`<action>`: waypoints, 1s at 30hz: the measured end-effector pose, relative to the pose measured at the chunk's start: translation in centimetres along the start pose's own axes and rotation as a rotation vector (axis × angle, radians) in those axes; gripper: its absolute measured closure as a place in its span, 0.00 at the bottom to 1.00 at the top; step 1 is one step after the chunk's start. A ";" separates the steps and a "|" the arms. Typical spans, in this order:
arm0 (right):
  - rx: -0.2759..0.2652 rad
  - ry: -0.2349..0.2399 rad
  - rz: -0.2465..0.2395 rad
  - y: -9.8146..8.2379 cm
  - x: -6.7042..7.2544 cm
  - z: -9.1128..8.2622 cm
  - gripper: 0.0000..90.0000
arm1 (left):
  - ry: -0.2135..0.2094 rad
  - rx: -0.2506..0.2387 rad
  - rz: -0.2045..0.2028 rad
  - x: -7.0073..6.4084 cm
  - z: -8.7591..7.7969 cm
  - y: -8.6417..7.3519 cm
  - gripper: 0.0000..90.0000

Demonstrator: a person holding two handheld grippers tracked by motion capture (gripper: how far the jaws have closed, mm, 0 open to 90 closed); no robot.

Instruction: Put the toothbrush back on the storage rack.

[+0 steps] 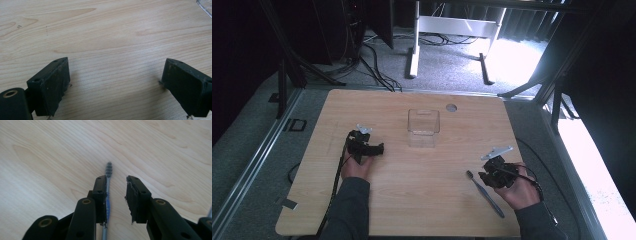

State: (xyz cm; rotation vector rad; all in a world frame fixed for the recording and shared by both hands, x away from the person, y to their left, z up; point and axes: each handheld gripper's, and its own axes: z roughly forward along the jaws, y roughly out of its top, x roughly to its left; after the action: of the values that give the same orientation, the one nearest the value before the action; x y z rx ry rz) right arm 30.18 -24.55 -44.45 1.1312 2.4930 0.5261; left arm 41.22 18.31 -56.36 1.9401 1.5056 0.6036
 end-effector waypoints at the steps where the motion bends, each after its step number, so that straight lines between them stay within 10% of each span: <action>1: 0.003 0.010 0.005 0.0 0.0 0.0 0.77 | 0.000 0.000 0.000 0.0 0.0 0.0 0.09; 30: 0.075 0.063 0.000 0.3 -0.7 0.6 0.80 | 0.000 0.000 0.000 0.0 0.0 0.0 0.09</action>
State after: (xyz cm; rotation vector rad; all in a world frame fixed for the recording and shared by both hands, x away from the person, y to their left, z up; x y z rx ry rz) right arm 31.07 -24.82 -44.67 1.1597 2.5869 0.4790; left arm 41.22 18.31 -56.36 1.9399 1.5057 0.6035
